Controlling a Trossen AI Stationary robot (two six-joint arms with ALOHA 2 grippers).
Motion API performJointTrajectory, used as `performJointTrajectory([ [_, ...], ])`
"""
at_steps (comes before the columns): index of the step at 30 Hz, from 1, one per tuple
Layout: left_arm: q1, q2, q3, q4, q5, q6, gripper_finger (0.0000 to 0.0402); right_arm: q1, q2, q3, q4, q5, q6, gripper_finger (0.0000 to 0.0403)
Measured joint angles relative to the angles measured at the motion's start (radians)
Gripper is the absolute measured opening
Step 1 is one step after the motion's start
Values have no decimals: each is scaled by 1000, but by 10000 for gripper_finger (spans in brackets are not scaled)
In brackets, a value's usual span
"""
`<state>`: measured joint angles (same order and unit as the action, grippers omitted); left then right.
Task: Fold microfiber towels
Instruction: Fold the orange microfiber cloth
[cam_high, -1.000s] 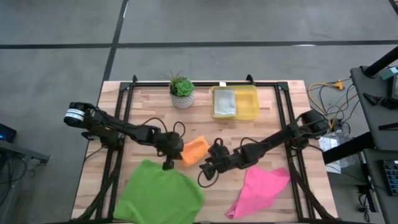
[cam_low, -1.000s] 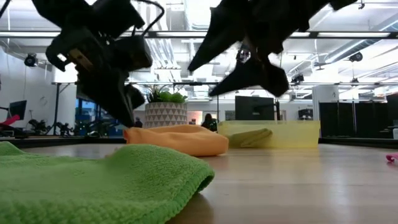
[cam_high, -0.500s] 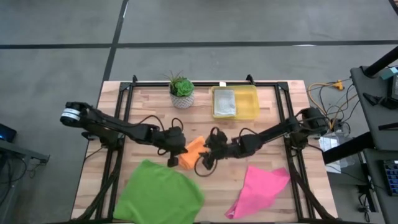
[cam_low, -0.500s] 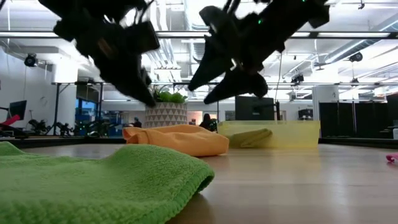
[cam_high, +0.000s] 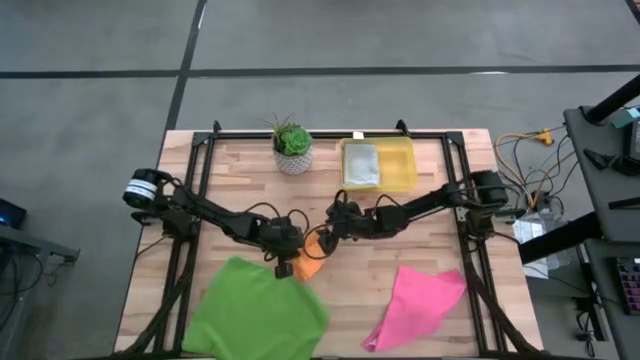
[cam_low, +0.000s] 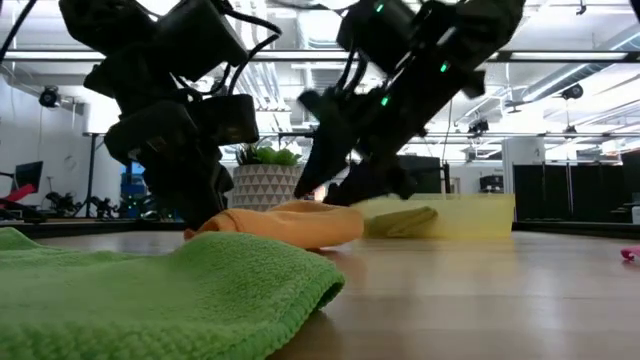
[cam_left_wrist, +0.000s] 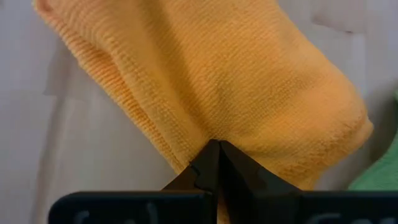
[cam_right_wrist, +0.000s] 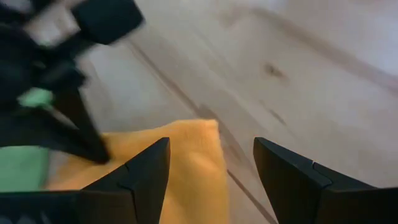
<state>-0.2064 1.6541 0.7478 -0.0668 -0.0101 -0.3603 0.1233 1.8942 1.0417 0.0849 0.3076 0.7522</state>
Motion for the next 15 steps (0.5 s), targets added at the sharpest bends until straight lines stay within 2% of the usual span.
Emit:
performJointTrajectory([
  [4,-5,-12,-2,-5,0,0,0,1,68,36,-47,14,8,226],
  [8,-2,-46,-6,-29,-11,1,0,0,80,43,-108,51,53,226],
  [15,13,-136,-8,-23,-45,30,0,15,-65,42,-112,98,23,226],
])
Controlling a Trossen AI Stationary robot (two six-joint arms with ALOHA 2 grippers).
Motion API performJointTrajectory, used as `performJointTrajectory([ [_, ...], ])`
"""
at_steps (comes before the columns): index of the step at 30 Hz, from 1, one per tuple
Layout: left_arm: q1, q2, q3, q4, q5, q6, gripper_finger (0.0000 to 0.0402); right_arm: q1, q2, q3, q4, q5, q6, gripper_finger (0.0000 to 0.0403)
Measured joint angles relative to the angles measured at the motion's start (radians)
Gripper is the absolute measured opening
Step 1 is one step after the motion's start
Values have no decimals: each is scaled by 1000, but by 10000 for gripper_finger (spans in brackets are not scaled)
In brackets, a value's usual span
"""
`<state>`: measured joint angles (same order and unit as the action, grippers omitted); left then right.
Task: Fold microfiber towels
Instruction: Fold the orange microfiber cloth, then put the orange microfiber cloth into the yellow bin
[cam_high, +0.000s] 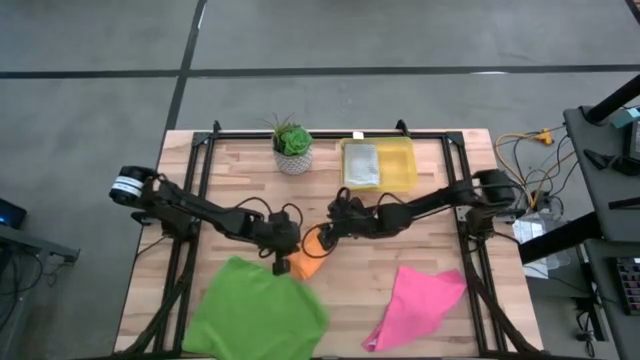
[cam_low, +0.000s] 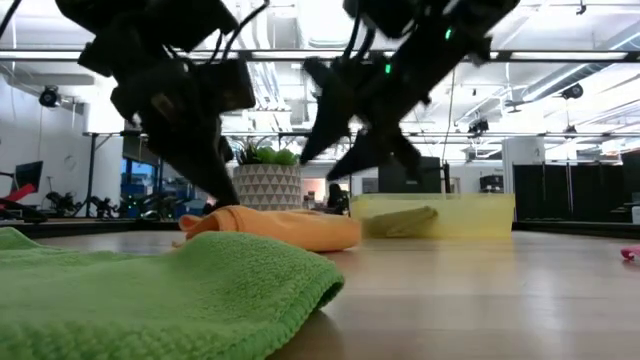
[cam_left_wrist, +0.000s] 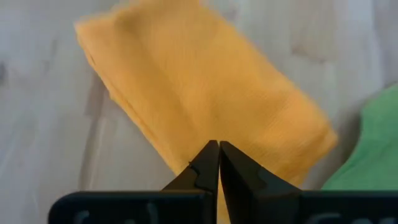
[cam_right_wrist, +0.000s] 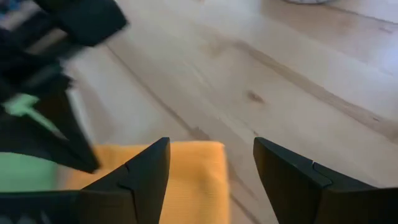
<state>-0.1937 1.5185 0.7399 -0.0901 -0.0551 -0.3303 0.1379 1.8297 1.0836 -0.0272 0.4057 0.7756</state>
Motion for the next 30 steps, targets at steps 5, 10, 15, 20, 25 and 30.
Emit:
performJointTrajectory([
  [5,1,-48,0,3,-4,0,0,27,-106,-1,2,-9,122,226],
  [10,2,-98,3,26,-5,8,0,56,-154,-1,7,-12,141,226],
  [15,2,-138,4,84,-5,209,0,94,-165,5,10,-20,122,226],
  [20,4,-171,6,84,-16,495,0,151,-158,-14,7,-18,424,226],
  [25,9,-164,6,80,-81,532,0,178,-126,-51,8,-8,592,226],
  [30,22,-152,-2,79,-82,527,0,176,-110,-57,7,3,96,226],
])
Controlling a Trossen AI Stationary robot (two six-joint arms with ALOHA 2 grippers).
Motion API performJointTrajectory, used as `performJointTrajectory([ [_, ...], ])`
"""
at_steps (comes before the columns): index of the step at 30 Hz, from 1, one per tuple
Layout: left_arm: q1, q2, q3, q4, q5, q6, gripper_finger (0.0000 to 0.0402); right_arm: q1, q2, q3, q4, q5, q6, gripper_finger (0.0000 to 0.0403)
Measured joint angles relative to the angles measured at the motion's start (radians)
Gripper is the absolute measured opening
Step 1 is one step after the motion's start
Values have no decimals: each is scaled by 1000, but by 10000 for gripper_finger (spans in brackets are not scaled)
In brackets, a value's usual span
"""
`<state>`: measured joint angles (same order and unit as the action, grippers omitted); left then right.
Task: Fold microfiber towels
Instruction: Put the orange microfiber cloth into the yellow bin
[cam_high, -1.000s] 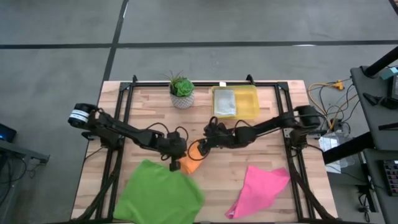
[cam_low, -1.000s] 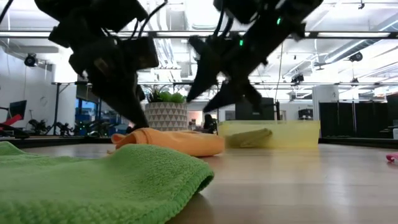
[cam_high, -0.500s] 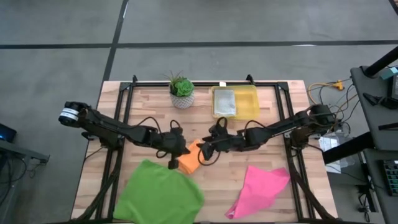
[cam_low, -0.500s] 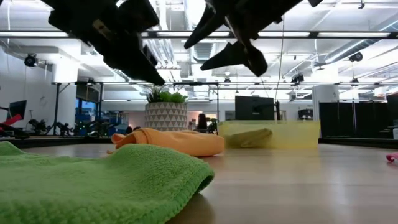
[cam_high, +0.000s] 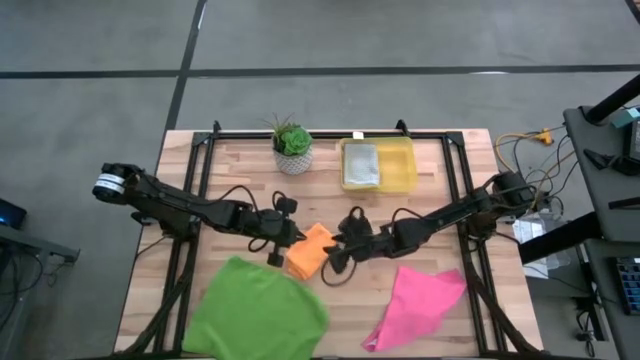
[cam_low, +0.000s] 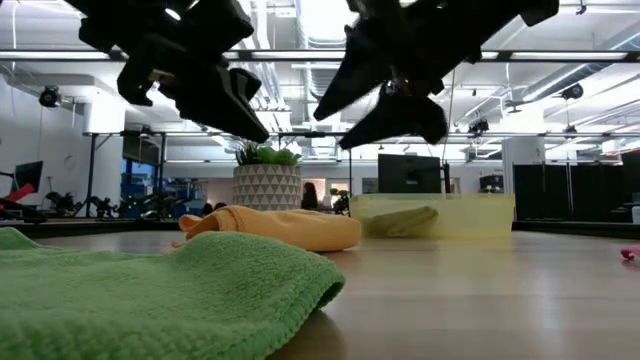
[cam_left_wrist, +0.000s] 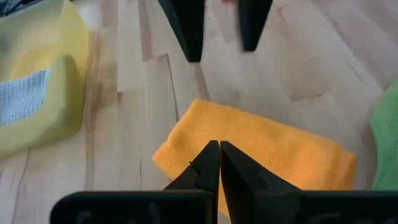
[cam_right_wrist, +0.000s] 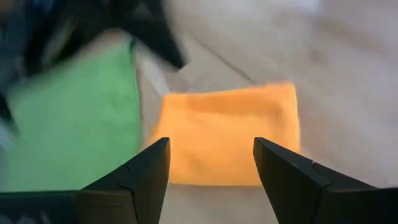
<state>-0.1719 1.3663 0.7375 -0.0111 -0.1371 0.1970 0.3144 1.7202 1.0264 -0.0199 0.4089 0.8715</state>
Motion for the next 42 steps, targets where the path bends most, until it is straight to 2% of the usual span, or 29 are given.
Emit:
performJointTrajectory([
  [3,10,0,-11,0,0,-4,0,2,18,15,-18,0,-363,226],
  [8,28,4,-27,-8,0,-28,0,4,85,61,-84,-1,-763,226],
  [12,54,26,-30,-41,0,-103,0,21,172,107,-161,18,-994,226],
  [16,75,67,-31,-61,10,-157,0,38,262,138,-165,35,-1134,226],
  [18,82,91,-32,-71,24,-183,0,51,301,155,-164,89,-1181,226],
  [21,92,144,-32,-82,73,-230,0,70,357,184,-149,241,-1194,226],
  [23,94,187,-34,-87,124,-255,0,72,383,202,-149,286,-1189,226],
  [27,94,246,-32,-82,239,-273,0,67,422,235,-149,290,-1176,226],
  [36,94,254,-24,-71,285,-323,0,59,436,232,-96,281,-1159,226],
  [39,89,256,-18,-53,354,-323,0,54,436,222,-86,223,-1159,225],
  [42,88,256,-13,-22,399,-323,0,51,436,220,-83,212,-1164,215],
])
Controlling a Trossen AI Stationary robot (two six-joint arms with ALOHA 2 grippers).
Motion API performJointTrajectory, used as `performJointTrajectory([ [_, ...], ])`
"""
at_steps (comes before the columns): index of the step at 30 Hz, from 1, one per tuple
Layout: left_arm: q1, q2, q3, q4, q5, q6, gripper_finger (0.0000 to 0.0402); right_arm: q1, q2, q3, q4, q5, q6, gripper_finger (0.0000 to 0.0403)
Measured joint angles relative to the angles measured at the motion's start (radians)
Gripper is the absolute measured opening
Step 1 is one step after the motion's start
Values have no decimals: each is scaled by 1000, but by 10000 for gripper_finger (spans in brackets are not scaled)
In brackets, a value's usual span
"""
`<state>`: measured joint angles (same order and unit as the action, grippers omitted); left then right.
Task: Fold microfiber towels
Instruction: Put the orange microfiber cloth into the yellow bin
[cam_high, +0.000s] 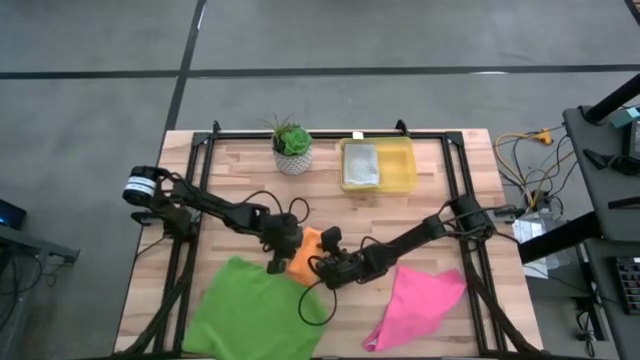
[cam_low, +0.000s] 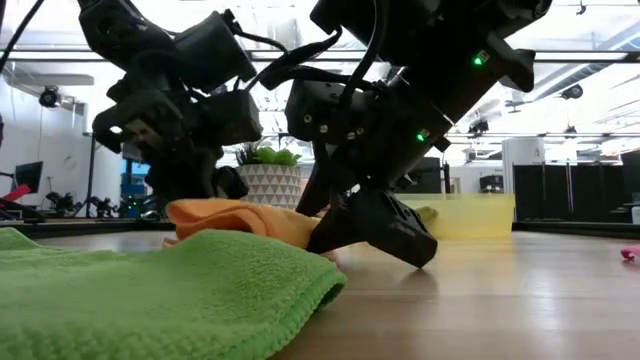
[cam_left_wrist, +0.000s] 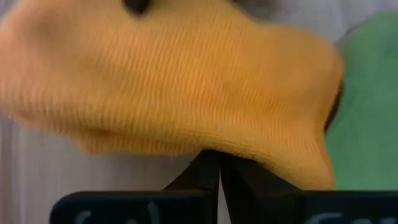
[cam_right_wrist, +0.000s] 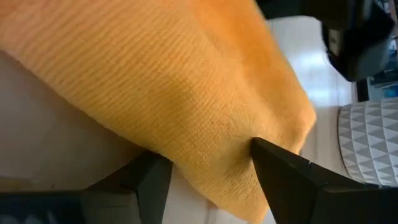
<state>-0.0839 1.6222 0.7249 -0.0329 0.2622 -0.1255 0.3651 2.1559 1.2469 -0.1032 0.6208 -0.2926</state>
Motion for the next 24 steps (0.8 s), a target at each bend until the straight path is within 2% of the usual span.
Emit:
performJointTrajectory([
  [4,8,-6,2,-7,-10,-1,0,-12,0,3,-4,-39,-3,157],
  [9,19,-33,1,-30,-17,1,0,-33,0,30,-33,-106,-23,29],
  [14,38,-112,2,-195,-111,1,0,-61,-36,95,-212,-108,72,13],
  [18,45,-236,7,-338,-189,-3,0,-87,-134,125,-328,-113,186,11],
  [24,44,-451,-4,-372,-276,-115,0,-164,-328,115,-466,-254,362,10],
])
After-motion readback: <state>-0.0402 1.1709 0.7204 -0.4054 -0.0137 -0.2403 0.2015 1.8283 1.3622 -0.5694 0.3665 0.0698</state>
